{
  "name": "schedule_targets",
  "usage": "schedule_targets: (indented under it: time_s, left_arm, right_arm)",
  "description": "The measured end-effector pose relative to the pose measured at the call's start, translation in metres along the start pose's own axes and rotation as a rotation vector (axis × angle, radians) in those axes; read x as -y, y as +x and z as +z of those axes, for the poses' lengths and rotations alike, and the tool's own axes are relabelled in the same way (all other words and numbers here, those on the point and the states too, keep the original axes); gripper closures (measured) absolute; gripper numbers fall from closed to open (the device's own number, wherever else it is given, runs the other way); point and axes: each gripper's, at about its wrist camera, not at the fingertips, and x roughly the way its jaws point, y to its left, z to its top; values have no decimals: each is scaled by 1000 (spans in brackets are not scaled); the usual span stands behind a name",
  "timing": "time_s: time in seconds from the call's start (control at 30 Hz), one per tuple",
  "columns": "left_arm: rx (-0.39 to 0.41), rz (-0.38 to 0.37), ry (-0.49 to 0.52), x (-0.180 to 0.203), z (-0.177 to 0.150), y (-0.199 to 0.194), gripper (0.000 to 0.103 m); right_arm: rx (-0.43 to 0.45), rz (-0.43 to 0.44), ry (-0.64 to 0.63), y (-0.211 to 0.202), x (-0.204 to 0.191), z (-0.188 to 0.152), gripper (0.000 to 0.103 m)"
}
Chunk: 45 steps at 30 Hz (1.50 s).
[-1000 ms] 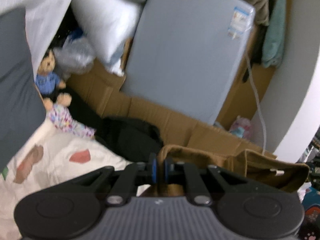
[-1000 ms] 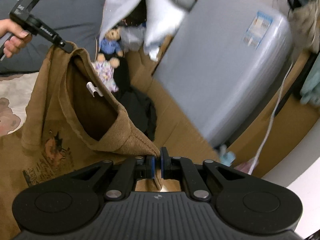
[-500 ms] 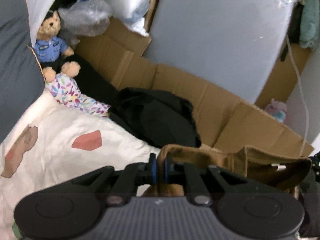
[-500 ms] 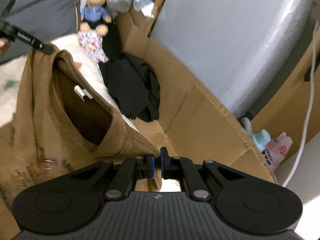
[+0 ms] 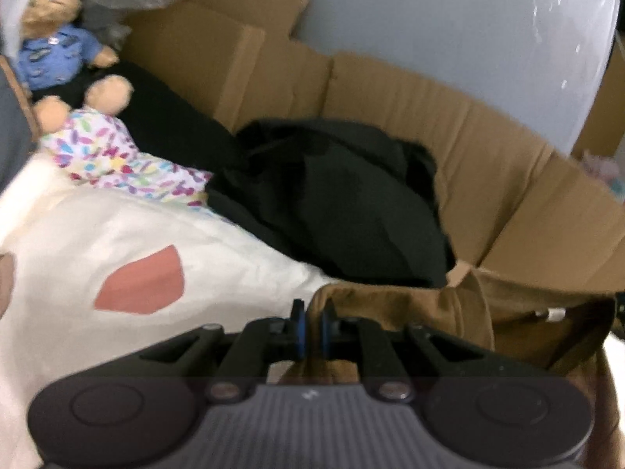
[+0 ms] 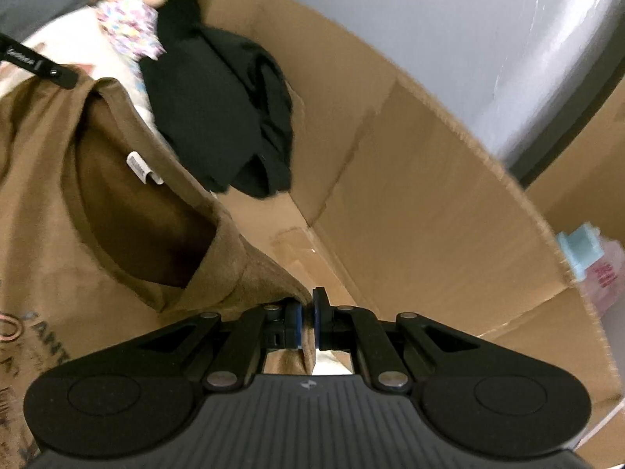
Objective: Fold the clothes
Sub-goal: 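Carry the hanging shirt over the cardboard box and open the right gripper, then open the left gripper and lay the brown T-shirt flat on the duvet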
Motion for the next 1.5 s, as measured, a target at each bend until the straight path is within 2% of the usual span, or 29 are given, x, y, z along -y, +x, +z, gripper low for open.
schedule_targets:
  time_s: [0.2,0.4,0.43,0.5,0.57,0.63,0.67,0.73,0.87,1.0,1.17,1.33,1.5]
  left_arm:
    - [-64,-15,31,-4,-8,54,95]
    - [-94,-16,30,-5,-24,82,94]
    - [-80,-16,38,-4,-27,82,91]
    - [-76,-24,20,-4,-27,82,90]
    - [-73,-33,-5,-5,-27,79,86]
    - [-70,-35,-28,-6,-27,75,80]
    - [-66,-33,-37,-6,-27,72,70]
    - [-37,-6,-42,-2,-26,57,60]
    - [-17,-3,-82,1,-17,31,60]
    - [3,3,-71,7,-12,-1,59]
    - [5,6,-84,13,-20,-33,59]
    - [-32,-28,-15,27,-40,-53,59]
    - [-105,-71,52,46,-65,-63,59]
  right_arm:
    - [-99,-4,41,60,7,-12,99]
    - [-185,-4,80,98,4,-26,95]
    - [-185,-11,92,101,3,-27,92]
    - [-182,-37,93,102,1,-25,72]
    - [-176,-79,82,97,0,-23,58]
    - [-149,-66,93,81,5,-25,52]
    - [-134,-54,101,71,8,-26,47]
    - [-113,-46,130,56,13,-27,44]
    - [-86,-49,123,28,13,-30,44]
    - [-57,-53,103,-15,15,-25,44]
    - [-29,-28,99,-67,13,-24,42]
    - [-26,33,106,-114,0,-38,39]
    - [6,80,145,-127,-16,-65,39]
